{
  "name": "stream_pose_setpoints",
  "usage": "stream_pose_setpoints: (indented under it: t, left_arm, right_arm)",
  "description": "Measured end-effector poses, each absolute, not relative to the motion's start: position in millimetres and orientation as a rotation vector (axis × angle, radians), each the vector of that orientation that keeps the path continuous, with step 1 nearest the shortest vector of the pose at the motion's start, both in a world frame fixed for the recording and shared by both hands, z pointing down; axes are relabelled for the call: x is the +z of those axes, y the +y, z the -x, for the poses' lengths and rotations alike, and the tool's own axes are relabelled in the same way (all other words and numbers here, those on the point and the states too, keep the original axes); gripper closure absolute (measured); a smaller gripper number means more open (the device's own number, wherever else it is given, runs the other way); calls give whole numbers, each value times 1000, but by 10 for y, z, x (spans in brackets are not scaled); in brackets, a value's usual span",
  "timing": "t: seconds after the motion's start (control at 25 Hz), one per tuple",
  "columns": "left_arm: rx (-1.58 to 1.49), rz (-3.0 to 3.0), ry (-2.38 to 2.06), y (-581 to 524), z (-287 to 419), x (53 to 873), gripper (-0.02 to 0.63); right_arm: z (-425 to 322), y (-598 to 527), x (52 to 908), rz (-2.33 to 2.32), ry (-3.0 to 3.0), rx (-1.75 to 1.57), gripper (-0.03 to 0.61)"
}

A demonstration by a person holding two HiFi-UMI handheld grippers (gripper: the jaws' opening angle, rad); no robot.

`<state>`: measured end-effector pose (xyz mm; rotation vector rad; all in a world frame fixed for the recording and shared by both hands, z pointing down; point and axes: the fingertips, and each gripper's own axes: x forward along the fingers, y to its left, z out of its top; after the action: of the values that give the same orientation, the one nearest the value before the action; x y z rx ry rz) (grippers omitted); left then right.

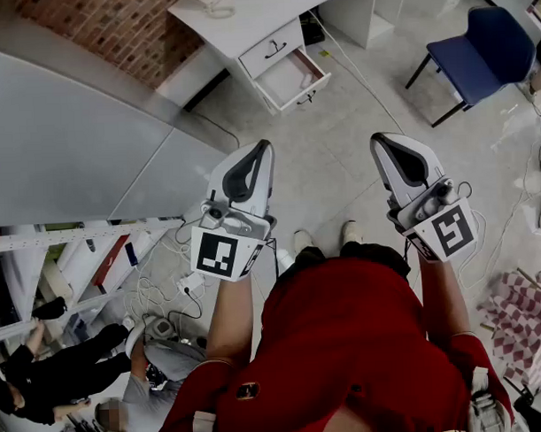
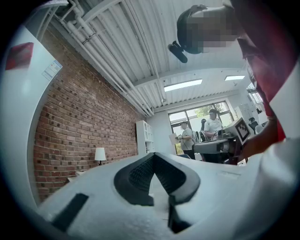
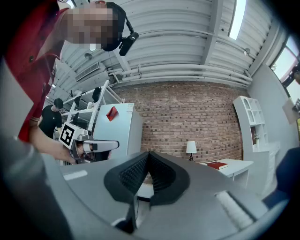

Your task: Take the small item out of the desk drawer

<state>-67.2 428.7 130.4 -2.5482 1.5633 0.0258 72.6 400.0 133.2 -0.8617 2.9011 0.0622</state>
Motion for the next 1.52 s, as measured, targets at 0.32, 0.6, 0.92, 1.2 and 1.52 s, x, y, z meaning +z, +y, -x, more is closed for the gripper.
stream_pose_setpoints:
  t: [0.32, 0.6, 0.92, 1.2, 1.52]
  left_arm:
    - [3, 2534, 1578, 4275, 581, 1311, 612]
    - [-35, 2510, 1593, 4137, 344, 1299, 612]
    - [-68, 2475, 1619, 3882, -24, 1292, 612]
    - [-109, 2459, 1645, 3742, -272, 1363, 612]
    - [-133, 2471, 1663, 3460, -138, 1506, 612]
  right_arm:
    - [-872, 4012, 1305, 802, 2858, 3, 568]
    - [-1162, 3877, 1301, 780, 2835, 5, 568]
    - [-1678, 3624, 1337, 802, 2826, 24, 568]
    - [-1984, 3461, 1469, 794, 2837, 2, 568]
    - [-1849, 3187, 1530, 785, 2845, 0, 568]
